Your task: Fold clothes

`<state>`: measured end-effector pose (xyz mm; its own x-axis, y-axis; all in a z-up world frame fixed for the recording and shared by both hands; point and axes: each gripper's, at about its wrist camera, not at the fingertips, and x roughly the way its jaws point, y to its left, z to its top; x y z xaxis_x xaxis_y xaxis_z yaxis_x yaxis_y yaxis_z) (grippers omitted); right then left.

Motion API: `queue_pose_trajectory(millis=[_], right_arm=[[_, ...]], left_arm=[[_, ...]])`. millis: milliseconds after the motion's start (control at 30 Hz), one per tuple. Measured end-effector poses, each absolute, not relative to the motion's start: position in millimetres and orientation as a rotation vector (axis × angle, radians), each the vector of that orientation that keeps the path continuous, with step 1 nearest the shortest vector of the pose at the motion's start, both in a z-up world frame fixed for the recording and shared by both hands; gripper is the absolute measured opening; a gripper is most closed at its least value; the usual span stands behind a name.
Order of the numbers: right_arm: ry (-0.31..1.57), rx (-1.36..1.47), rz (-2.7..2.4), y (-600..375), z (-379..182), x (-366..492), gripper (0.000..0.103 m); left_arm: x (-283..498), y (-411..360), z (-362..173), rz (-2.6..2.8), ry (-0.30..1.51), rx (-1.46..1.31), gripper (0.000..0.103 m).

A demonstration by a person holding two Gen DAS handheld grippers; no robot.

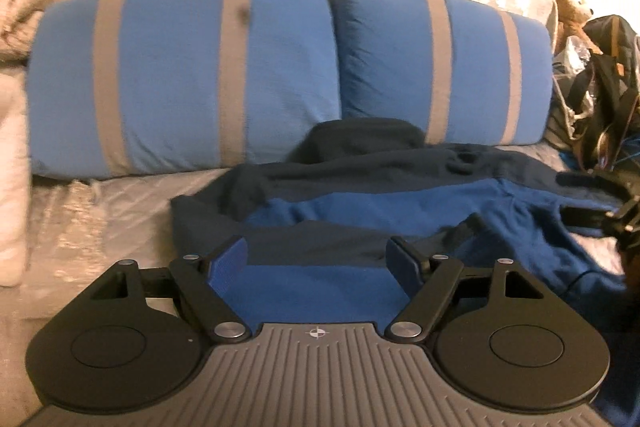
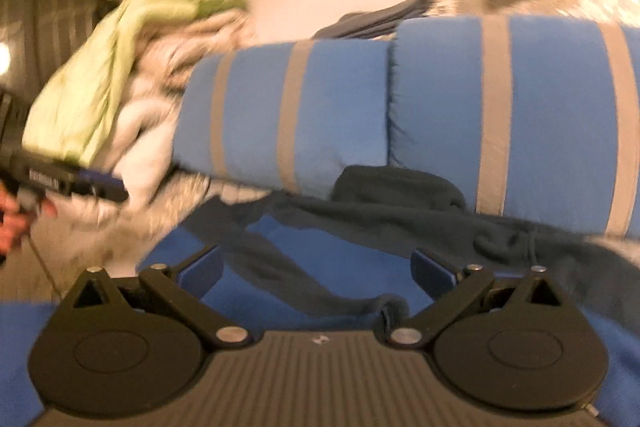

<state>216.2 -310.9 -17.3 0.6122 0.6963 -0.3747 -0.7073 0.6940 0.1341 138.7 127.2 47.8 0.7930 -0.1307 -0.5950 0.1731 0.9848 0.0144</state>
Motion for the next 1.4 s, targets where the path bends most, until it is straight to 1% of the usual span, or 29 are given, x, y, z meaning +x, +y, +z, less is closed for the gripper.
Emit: queue_pose_trajectory(millis=[67,167,300,367,467,500,533,767,867,933,1000,1033,1167,1200,1233,1267,1333,1400], right_arm=[[0.431,-0.138,0.843,-307.6,-11.1,214.2,0.103],[0.422,-0.377,0.890,-297.8,-3.0,208.1,0.103],[0.402,-0.716,0.953,-279.9,-11.0,199.4,0.101],[0.402,-0.886,0.993,-270.4,-22.0,193.8,0.097],[0.417,-1.107,1.036,-255.5,-40.3,191.4,0.088],[0.424,-1.153,1.039,-251.3,-44.6,192.7,0.084],[0.431,-1.177,1.048,-247.2,-47.4,194.6,0.083],[0.516,-1.262,1.189,-216.0,-56.0,208.2,0.083],[0.575,-1.310,1.227,-202.4,-62.2,217.6,0.079],[0.609,-1.364,1.227,-196.5,-68.6,223.1,0.071],[0.642,-1.401,1.228,-191.5,-73.8,228.6,0.068],[0.662,-1.409,1.232,-190.6,-75.7,231.0,0.063],[0.692,-1.443,1.235,-188.9,-83.1,233.5,0.051],[0.684,-1.457,1.231,-190.0,-85.2,230.8,0.042],[0.675,-1.471,1.228,-191.1,-87.3,228.0,0.036],[0.655,-1.489,1.228,-193.1,-89.6,223.0,0.033],[0.612,-1.530,1.217,-194.9,-94.7,213.7,0.026],[0.558,-1.586,1.202,-199.0,-99.2,200.4,0.022]], left_arm=[[131.7,136.9,47.5,-0.153,0.626,0.065,0.076],[124.6,148.7,44.1,-0.138,0.625,0.049,0.076],[122.1,162.1,33.9,-0.118,0.648,0.006,0.076],[122.3,168.3,28.4,-0.119,0.663,-0.026,0.076],[121.2,172.3,22.5,-0.119,0.665,-0.037,0.076],[120.4,173.3,20.6,-0.122,0.665,-0.035,0.076],[120.0,174.2,18.3,-0.127,0.667,-0.030,0.076],[121.0,179.6,3.9,-0.158,0.695,-0.043,0.076],[118.5,182.8,1.1,-0.191,0.693,-0.079,0.076],[116.8,184.2,-0.3,-0.208,0.691,-0.096,0.076],[115.8,184.7,-1.6,-0.216,0.692,-0.098,0.076],[115.0,184.7,-2.3,-0.222,0.692,-0.094,0.076],[111.8,185.7,-5.4,-0.251,0.684,-0.087,0.077],[111.0,186.2,-6.4,-0.258,0.681,-0.088,0.076],[110.5,187.7,-7.5,-0.267,0.677,-0.094,0.076],[110.5,189.6,-8.5,-0.272,0.674,-0.100,0.076],[111.5,193.2,-11.3,-0.268,0.676,-0.114,0.077],[112.5,196.5,-14.1,-0.256,0.683,-0.121,0.077]])
